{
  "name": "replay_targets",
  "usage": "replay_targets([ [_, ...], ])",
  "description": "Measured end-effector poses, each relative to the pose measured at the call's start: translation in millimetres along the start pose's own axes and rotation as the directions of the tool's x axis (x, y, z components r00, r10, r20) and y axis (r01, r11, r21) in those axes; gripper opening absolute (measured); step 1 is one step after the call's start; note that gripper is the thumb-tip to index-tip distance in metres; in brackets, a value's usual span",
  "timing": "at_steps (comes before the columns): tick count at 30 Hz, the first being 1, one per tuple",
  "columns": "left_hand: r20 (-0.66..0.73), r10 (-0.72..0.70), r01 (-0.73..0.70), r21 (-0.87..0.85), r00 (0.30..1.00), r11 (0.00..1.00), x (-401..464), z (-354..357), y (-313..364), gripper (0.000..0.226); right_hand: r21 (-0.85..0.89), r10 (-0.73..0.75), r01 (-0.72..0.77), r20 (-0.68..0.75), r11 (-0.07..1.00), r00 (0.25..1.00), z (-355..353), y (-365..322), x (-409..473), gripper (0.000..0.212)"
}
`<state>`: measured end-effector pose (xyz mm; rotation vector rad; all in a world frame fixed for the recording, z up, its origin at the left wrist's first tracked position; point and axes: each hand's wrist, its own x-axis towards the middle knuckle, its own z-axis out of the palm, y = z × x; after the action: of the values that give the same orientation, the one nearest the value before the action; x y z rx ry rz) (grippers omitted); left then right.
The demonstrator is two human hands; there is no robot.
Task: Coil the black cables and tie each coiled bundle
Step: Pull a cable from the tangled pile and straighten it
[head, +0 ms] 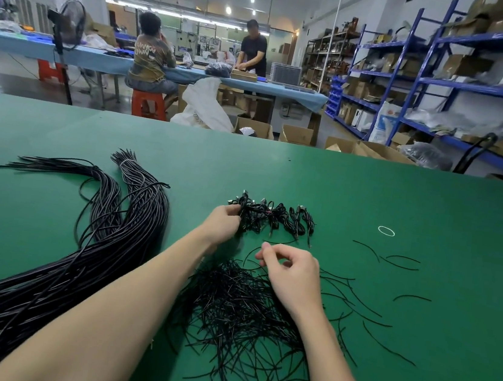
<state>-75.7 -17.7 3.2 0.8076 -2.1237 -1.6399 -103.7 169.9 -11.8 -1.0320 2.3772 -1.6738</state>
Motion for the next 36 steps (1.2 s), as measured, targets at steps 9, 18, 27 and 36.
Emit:
replay_targets([
  [9, -0.157, 0.043, -0.056, -0.082, 0.987, 0.995, -18, -10, -3, 0.035, 0.019, -0.030, 0.029, 0.020, 0.999, 0.999, -1, 1, 2, 0.028],
  [18, -0.120, 0.088, -0.112, -0.213, 0.989, 0.971, -71, -20, -28, 0.022, -0.047, -0.005, 0.006, 0.015, 0.999, 1.000, -4, 2, 2, 0.030],
  [27, 0.012, 0.166, -0.162, -0.152, 0.986, 0.975, -80, -16, -28, 0.021, -0.534, 0.076, 0.024, 0.165, 0.845, 0.983, -6, 3, 2, 0.050],
  [36, -0.058, 0.173, -0.183, -0.345, 0.983, 0.921, -84, -14, -20, 0.024, -0.731, 0.283, -0.007, 0.255, 0.682, 0.924, -2, 6, 16, 0.086],
])
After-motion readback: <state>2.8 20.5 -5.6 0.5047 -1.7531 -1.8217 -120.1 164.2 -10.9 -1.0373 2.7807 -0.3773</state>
